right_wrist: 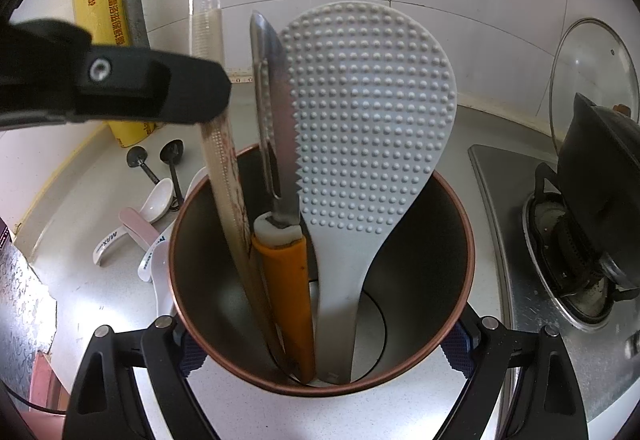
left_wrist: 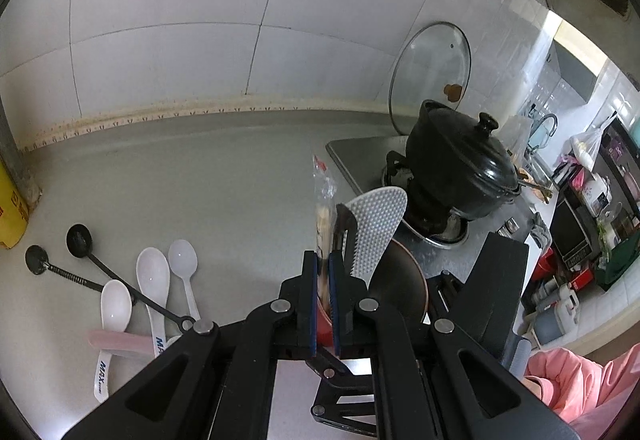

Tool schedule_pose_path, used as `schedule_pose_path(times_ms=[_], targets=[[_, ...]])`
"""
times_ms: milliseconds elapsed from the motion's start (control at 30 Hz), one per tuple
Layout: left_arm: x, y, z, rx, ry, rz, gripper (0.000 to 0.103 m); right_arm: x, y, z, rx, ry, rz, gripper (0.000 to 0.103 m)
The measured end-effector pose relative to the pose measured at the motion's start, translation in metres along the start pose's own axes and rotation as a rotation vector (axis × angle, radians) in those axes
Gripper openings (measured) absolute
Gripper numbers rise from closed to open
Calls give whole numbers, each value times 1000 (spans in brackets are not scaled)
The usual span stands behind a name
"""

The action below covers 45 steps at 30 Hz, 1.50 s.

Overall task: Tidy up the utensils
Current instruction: 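Lower the chopsticks into the red holder and open the left gripper, then move the left gripper to the white spoons and close on one spoon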

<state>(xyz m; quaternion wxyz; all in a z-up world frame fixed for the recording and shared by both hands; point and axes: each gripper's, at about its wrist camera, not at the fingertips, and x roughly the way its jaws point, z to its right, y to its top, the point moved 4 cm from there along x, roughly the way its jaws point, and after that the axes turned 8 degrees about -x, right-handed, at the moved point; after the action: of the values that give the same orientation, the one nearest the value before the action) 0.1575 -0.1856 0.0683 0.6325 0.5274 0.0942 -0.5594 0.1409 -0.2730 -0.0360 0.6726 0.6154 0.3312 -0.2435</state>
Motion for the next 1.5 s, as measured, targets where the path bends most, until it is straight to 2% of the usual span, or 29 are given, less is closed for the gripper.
schedule_pose_path(times_ms=[333,500,667,900,1200,1267,1433,1500], targets=[[-8,1,-2,-8,-10,-9,8,0,1,0,0,0,1,93],[-28,7,-6,4,23,52,26,1,0,2,3,-1,2,93],[-41,13,-22,-29,54,99,35,3,0,2,3,-2,2,93],[-45,8,-71,-173,154,97,48,1,0,0,-2,-8,2,93],[-53,-15,-143,-372,323,84,51,-3,0,-2,-1,-9,6,93],[-56,-21,-161,-423,360,83,60,-6,0,-2,0,-8,6,93],[-60,-39,-202,-530,449,62,63,-7,1,-4,-10,-16,7,93],[-59,-48,-211,-550,469,51,74,-7,1,-5,-11,-16,7,93]])
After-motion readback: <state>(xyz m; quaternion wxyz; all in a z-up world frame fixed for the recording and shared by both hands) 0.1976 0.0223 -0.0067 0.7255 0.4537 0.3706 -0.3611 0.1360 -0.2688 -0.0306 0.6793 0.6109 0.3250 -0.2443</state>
